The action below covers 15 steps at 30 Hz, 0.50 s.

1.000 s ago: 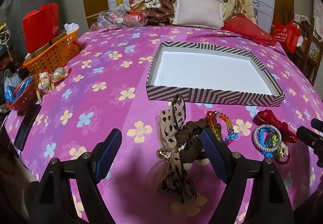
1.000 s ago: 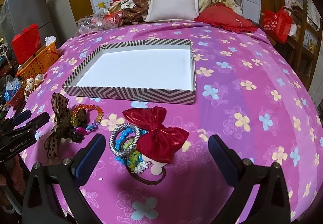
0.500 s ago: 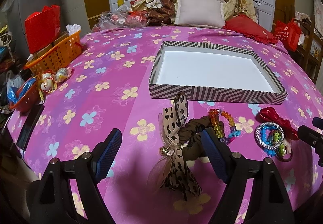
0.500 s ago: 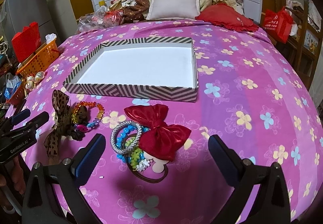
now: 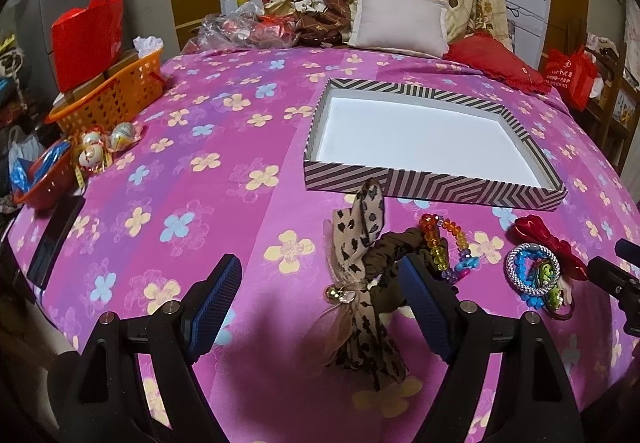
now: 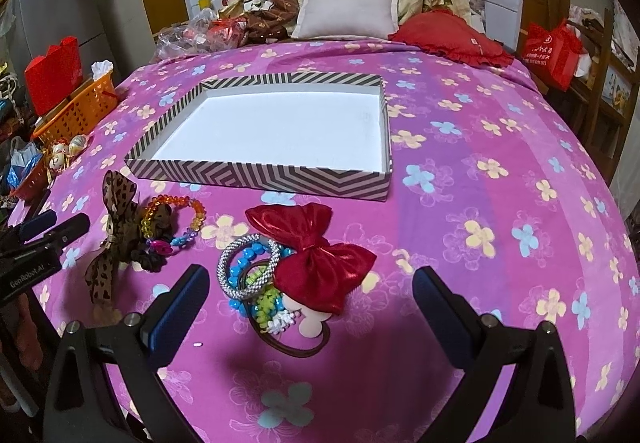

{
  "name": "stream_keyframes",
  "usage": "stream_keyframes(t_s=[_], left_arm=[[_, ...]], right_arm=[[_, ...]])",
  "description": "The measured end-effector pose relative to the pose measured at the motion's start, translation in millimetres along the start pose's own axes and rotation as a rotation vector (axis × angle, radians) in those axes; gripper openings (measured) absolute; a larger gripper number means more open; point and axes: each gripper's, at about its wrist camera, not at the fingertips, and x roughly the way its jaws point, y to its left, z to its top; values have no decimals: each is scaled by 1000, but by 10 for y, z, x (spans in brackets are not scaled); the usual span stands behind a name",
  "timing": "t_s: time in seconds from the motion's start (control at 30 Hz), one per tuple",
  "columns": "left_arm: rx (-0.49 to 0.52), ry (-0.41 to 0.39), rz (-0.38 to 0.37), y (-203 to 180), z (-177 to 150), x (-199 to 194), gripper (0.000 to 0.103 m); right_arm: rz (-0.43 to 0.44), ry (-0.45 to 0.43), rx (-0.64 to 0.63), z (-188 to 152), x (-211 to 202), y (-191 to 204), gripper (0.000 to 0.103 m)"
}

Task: Organize jewelry
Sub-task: 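Move both grippers toward the bows and bracelets beside the striped tray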

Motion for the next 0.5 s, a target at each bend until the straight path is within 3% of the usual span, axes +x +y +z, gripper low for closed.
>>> stream_keyframes(t_s=[0.5], left_arm=[[-20,54,-63,227,-52,33,64]], right_arm=[[1,5,-12,-15,29,-28,103]])
